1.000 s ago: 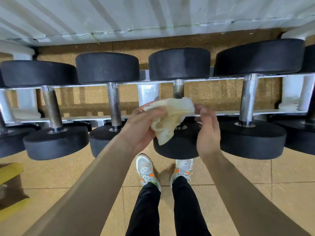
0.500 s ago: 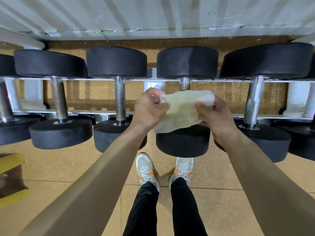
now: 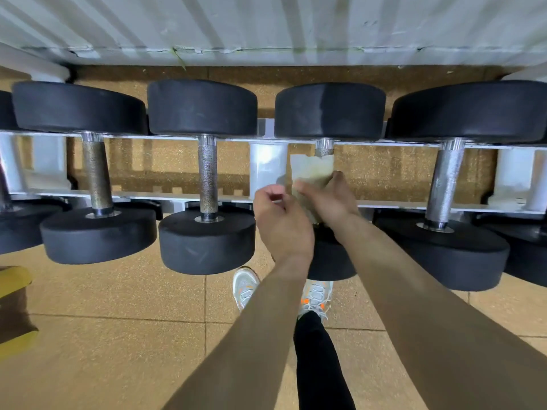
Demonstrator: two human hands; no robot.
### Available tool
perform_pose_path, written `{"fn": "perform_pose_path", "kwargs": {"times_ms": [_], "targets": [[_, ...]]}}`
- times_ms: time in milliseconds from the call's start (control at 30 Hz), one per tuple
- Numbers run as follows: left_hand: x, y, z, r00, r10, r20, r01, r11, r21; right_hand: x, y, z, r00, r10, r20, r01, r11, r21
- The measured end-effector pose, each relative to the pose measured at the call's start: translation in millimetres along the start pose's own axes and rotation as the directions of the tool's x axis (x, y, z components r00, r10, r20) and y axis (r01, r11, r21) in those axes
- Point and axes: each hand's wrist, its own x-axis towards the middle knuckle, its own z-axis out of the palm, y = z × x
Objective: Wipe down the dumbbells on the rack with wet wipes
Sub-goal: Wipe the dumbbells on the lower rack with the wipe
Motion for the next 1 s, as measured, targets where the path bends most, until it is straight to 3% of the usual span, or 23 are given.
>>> {"fn": "perform_pose_path", "kwargs": {"times_ms": [67, 167, 267, 400, 533, 633, 733, 800, 900, 933, 1000], "targets": [[-3, -1, 6, 0.999, -0.022, -0.024, 0.023, 0.999, 0.041, 15, -6, 9, 0.999, 0.031, -0.041, -0.028, 0.997, 0.069], [-5, -1, 11, 1.000, -0.013, -0.028, 0.016, 0.992, 0.127, 31, -12, 5, 1.000, 0.011, -0.015, -0.005, 0.942, 0.335], [-4, -5, 10, 1.000, -0.011, -0.020, 0.014, 0.987, 0.157, 41, -21, -5, 0.993, -0.066, 0.103, 0.001, 0.849, 0.529], [-4, -5, 10, 1.000, -0.002, 0.001, 0.002, 0.980, 0.198, 41, -21, -15, 0.950, -0.121, 0.288, -0.069, 0.818, 0.571], [-4, -4, 10, 1.000, -0.003, 0.002, 0.002, 0.979, 0.204, 14, 2, -16, 0.949, -0.021, 0.315, -0.080, 0.949, 0.304], [-4, -1, 9, 1.000, -0.003, -0.001, 0.003, 0.979, 0.202, 13, 6, -8, 0.993, 0.046, 0.109, -0.026, 0.984, -0.179], [-6, 0, 9, 1.000, 0.012, 0.008, -0.014, 0.975, 0.223, 11, 5, 7, 0.998, 0.041, -0.057, -0.057, 0.945, -0.321], [-5, -1, 10, 1.000, 0.011, 0.008, -0.013, 0.972, 0.235, 16, -1, 11, 0.984, 0.046, -0.175, -0.083, 0.974, -0.213], [-4, -3, 10, 1.000, 0.020, 0.003, -0.020, 0.970, 0.242, 32, -29, 7, 0.990, 0.002, -0.141, -0.004, 1.000, -0.013], [-4, -4, 10, 1.000, 0.023, 0.002, -0.023, 0.971, 0.237, 36, -36, 3, 0.993, -0.017, -0.113, 0.036, 0.986, 0.163], [-6, -3, 10, 1.000, 0.019, 0.003, -0.019, 0.974, 0.227, 37, -38, -4, 1.000, -0.015, 0.009, 0.008, 0.862, 0.507]]}}
